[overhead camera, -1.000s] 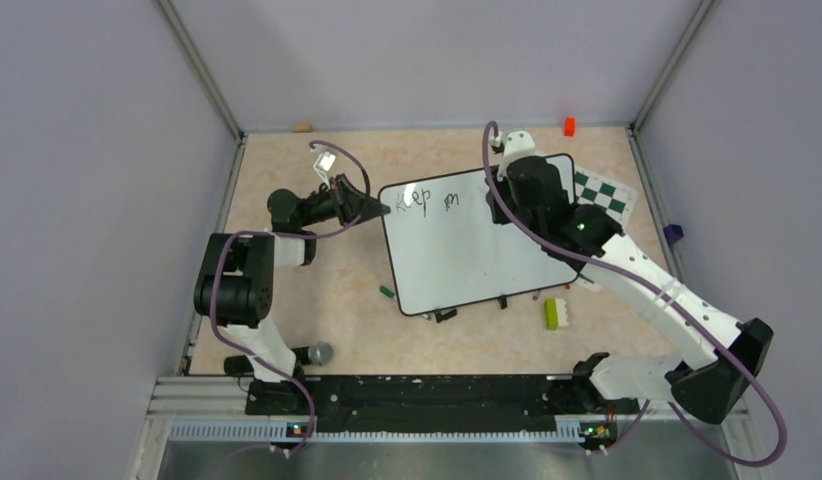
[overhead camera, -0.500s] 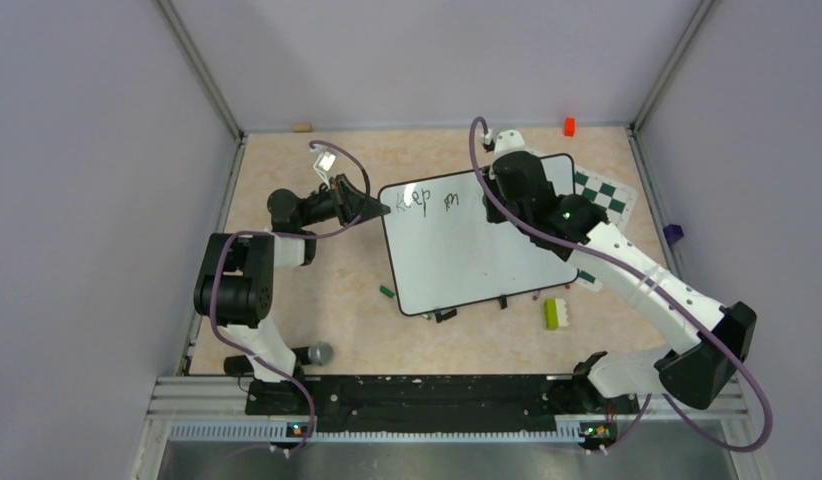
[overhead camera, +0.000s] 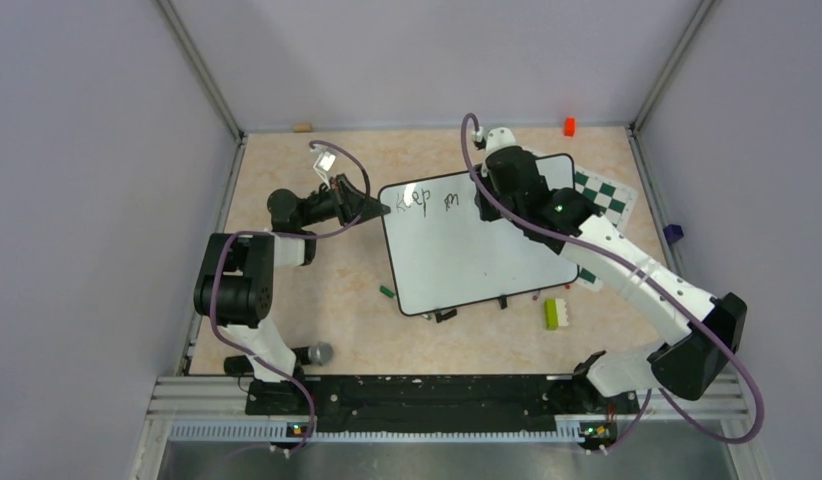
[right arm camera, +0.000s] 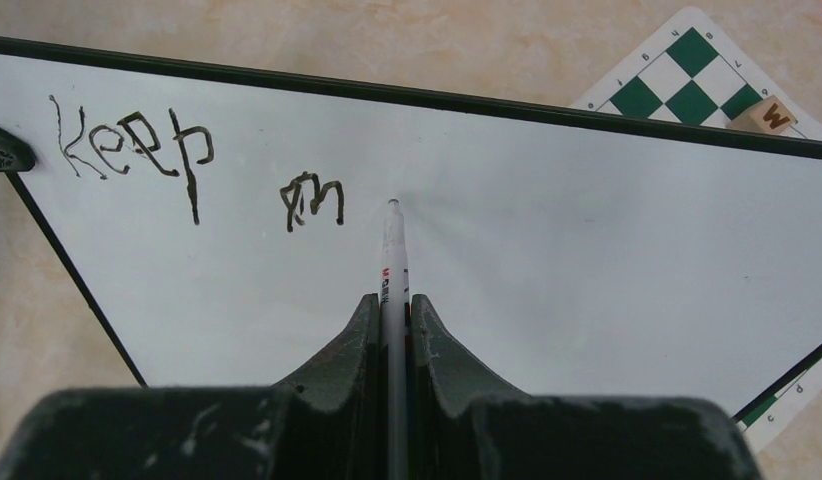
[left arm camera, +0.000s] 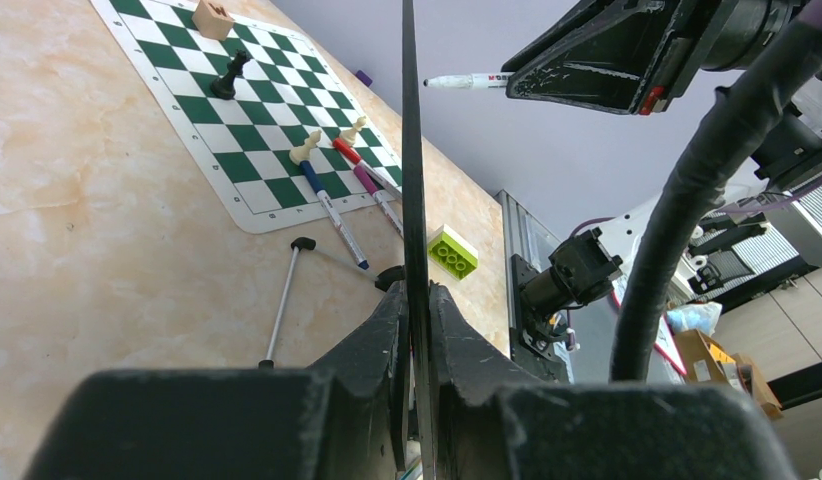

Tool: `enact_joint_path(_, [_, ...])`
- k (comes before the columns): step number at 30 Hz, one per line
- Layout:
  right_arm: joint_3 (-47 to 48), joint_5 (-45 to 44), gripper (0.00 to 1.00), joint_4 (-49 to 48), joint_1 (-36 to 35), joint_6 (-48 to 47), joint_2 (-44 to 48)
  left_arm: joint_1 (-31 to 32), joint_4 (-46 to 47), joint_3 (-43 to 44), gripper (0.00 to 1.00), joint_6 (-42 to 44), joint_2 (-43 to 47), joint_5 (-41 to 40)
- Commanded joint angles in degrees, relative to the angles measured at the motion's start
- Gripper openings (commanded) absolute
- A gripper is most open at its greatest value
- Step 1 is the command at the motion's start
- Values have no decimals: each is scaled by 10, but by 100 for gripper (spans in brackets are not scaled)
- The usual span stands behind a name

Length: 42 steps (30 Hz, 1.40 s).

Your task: Write a sentence on the whiteboard

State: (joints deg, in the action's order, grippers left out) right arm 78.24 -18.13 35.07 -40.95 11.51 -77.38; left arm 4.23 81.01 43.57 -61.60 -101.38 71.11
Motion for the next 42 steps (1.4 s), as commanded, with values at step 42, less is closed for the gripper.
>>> enact_joint_path(42, [84,-12,0,36,5,-14,-57,3,28,-6,11,23,23,34])
